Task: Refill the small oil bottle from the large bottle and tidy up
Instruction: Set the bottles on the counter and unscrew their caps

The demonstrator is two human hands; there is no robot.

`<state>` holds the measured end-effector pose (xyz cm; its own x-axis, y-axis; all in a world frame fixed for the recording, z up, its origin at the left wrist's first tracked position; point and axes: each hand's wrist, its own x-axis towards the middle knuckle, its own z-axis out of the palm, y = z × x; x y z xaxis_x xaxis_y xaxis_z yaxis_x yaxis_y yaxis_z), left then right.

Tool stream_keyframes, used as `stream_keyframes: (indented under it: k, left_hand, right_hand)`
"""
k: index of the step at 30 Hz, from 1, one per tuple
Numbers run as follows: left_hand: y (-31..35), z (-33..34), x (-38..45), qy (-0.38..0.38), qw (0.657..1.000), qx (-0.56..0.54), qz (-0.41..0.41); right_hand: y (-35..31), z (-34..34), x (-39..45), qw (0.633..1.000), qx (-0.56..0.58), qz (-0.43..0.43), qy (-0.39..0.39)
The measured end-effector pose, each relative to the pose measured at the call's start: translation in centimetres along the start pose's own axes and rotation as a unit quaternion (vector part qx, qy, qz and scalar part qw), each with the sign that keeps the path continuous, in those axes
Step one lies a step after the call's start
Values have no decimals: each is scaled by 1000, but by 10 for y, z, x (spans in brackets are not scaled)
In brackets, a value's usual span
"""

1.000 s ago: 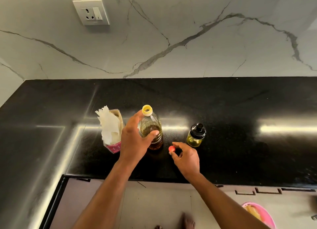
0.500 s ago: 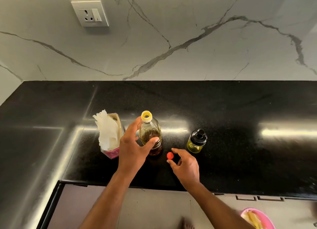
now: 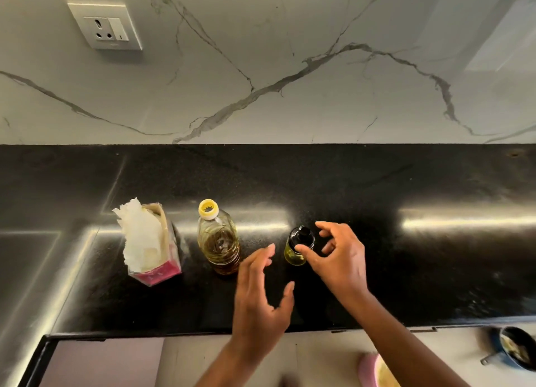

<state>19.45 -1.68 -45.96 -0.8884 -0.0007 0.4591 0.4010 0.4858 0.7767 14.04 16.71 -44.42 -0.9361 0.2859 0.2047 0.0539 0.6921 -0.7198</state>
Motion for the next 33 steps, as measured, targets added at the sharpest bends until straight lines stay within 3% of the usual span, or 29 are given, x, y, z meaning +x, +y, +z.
stream_keyframes:
  k: [4, 7, 21, 29, 33]
  left_hand:
    - [-22, 44, 14, -54, 981, -28, -184]
    - [-35, 63, 26, -68, 971, -24, -230]
    - [-47, 91, 42, -45, 967, -150, -201]
    - [-54, 88, 46, -71, 970, -142, -186]
    - [-56, 89, 45, -74, 971, -134, -184]
  right_hand:
    - [7, 14, 15, 995, -54, 22, -83]
    - [9, 20, 22, 994, -63, 15, -93]
    - [-2, 18, 37, 983, -109, -27, -144]
    - [-2, 4, 58, 949, -111, -75, -286]
    - [-6, 3, 54, 968, -128, -18, -213]
